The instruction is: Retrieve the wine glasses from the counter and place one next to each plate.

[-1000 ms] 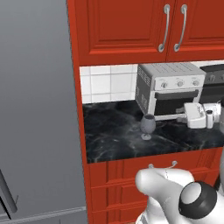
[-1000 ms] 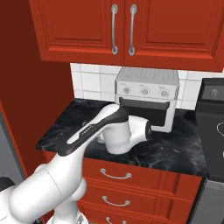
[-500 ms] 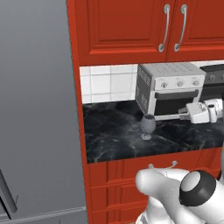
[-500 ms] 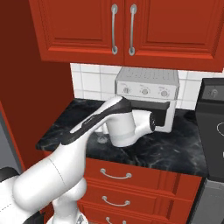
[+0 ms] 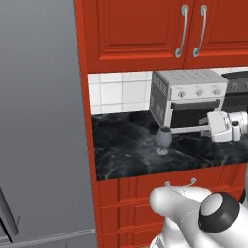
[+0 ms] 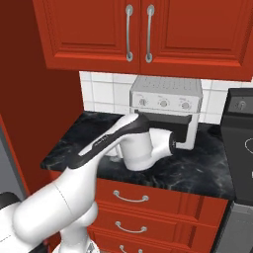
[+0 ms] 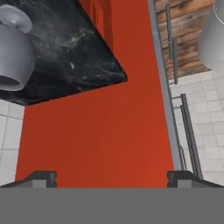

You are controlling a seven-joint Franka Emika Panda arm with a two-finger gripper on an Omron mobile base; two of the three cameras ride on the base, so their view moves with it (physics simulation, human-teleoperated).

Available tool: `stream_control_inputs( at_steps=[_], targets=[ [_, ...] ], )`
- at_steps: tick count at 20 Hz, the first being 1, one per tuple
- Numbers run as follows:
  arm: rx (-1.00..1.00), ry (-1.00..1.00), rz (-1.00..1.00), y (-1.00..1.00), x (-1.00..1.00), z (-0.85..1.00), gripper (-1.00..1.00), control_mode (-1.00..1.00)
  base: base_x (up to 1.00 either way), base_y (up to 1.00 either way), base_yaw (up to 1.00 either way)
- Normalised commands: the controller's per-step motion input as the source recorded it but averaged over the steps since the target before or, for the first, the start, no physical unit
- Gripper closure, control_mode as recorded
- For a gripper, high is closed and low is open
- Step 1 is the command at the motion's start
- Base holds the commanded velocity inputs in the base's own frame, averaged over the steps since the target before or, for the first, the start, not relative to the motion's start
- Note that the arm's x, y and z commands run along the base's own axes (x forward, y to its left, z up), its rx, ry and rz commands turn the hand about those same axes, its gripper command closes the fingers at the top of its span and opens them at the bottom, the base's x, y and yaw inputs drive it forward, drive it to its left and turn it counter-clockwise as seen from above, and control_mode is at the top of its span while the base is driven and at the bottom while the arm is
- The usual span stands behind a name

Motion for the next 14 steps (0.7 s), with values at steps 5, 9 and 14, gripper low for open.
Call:
stream_control_inputs(
  at_steps=[5,9,14],
  targets=[
    [-0.04,-0.03,0.0,0.0,0.0,-0.18,-1.0,-1.0,0.0,0.0,0.0],
    [0.0,0.01,0.02,0.0,0.0,-0.26,-1.0,-1.0,0.0,0.0,0.0],
    [0.03,0.05,0.08,-0.02,-0.01,-0.21,-1.0,-1.0,0.0,0.0,0.0]
  ],
)
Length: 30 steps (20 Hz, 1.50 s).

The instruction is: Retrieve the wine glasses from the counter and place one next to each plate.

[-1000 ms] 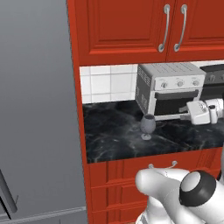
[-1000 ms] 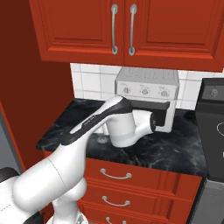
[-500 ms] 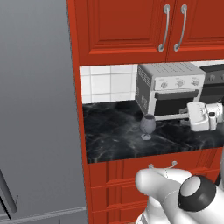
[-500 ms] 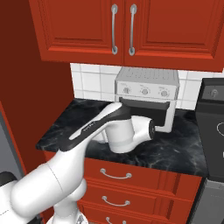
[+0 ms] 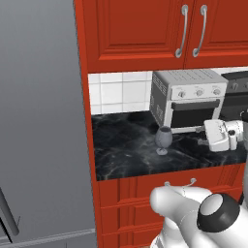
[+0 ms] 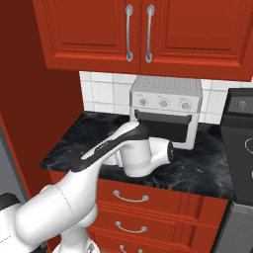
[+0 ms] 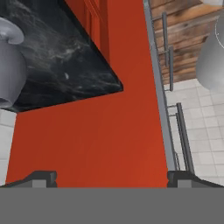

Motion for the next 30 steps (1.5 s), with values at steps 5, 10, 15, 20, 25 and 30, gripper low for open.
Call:
stream_control_inputs(
  at_steps=[5,10,15,20,25,30],
  targets=[
    [0.01,0.0,0.09,-0.04,0.0,-0.25,-1.0,-1.0,0.0,0.0,0.0],
    [0.0,0.0,0.08,-0.08,0.0,-0.22,-1.0,-1.0,0.0,0.0,0.0],
    [0.0,0.0,0.04,0.0,0.0,-0.28,-1.0,-1.0,0.0,0.0,0.0],
    [0.0,0.0,0.0,0.0,0.0,-0.17,-1.0,-1.0,0.0,0.0,0.0],
    [0.0,0.0,0.0,0.0,0.0,-0.03,-1.0,-1.0,0.0,0.0,0.0],
    [-0.04,0.0,0.0,0.0,0.02,-0.01,-1.0,-1.0,0.0,0.0,0.0]
  ],
)
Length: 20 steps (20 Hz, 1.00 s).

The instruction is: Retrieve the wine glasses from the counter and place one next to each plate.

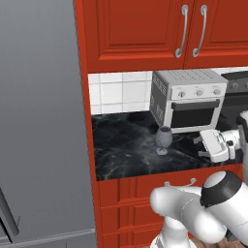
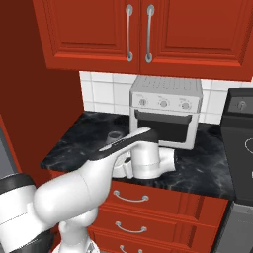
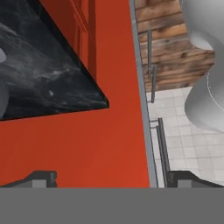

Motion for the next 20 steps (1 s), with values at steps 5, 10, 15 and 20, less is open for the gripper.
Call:
stream_control_inputs(
  at_steps=[5,10,15,20],
  targets=[
    [-0.18,0.0,0.0,0.01,0.0,-0.09,-1.0,-1.0,0.0,0.0,0.0],
    [-0.15,0.0,0.0,0.0,0.01,-0.09,-1.0,-1.0,0.0,0.0,0.0],
    [0.02,0.0,0.0,0.0,0.02,-0.01,-1.0,-1.0,0.0,0.0,0.0],
    [0.06,0.01,0.0,0.0,0.08,-0.02,-1.0,-1.0,0.0,0.0,0.0]
  ],
)
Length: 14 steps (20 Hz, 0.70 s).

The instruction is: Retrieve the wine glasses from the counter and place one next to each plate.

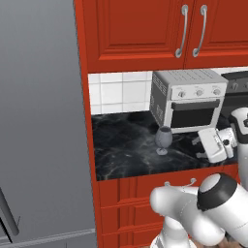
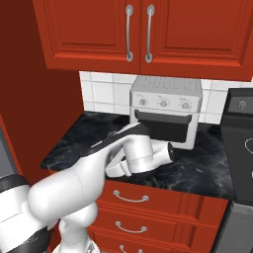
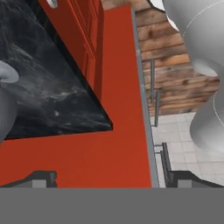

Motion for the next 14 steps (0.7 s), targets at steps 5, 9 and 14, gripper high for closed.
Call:
stream_control_inputs(
  at_steps=[5,9,14],
  targets=[
    [0.0,0.06,0.0,0.0,0.28,-0.02,-1.0,-1.0,0.0,0.0,0.0],
    [-0.02,0.09,0.0,0.0,0.31,0.0,-1.0,-1.0,0.0,0.0,0.0],
    [-0.01,0.05,0.0,0.0,0.13,-0.04,-1.0,-1.0,0.0,0.0,0.0]
  ],
)
